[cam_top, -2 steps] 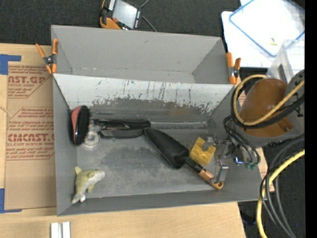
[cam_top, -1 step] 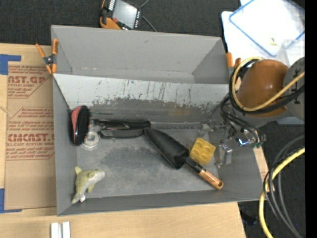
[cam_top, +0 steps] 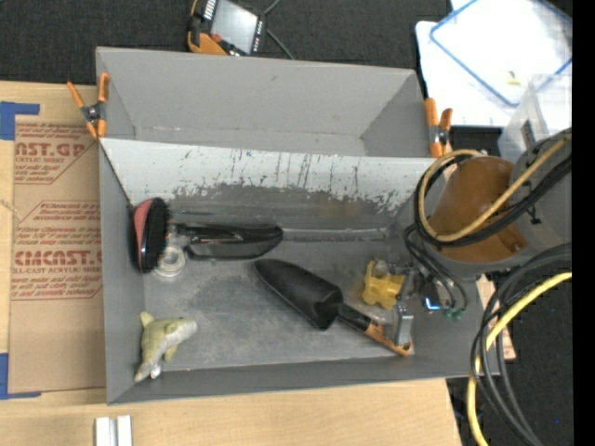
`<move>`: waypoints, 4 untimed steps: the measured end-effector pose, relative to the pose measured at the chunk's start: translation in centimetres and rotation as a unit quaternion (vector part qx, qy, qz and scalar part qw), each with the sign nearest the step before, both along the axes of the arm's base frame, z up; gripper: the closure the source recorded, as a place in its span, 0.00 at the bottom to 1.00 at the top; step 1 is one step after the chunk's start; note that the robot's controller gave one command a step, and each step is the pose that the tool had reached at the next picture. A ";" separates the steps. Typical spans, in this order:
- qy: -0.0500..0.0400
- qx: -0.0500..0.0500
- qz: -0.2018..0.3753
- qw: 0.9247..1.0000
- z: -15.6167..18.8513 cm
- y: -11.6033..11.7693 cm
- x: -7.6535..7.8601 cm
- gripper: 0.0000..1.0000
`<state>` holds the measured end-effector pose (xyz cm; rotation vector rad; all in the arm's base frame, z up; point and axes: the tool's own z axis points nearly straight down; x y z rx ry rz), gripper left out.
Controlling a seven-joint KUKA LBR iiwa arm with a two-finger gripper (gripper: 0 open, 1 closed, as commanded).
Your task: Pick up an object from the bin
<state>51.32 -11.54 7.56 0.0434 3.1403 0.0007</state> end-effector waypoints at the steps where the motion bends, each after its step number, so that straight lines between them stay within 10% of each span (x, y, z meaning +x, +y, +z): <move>1: -0.010 -0.004 0.121 0.993 -0.2 2.2 5.5 0.00; 2: 0.001 -0.001 0.029 1.000 0.6 1.1 -0.1 0.00; 3: -0.019 -0.004 0.103 0.994 0.1 2.5 5.2 1.00; 4: -0.019 -0.004 0.103 0.994 0.1 2.5 5.2 1.00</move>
Offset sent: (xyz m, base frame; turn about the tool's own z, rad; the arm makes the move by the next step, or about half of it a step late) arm -0.0016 0.0103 0.0053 -0.0600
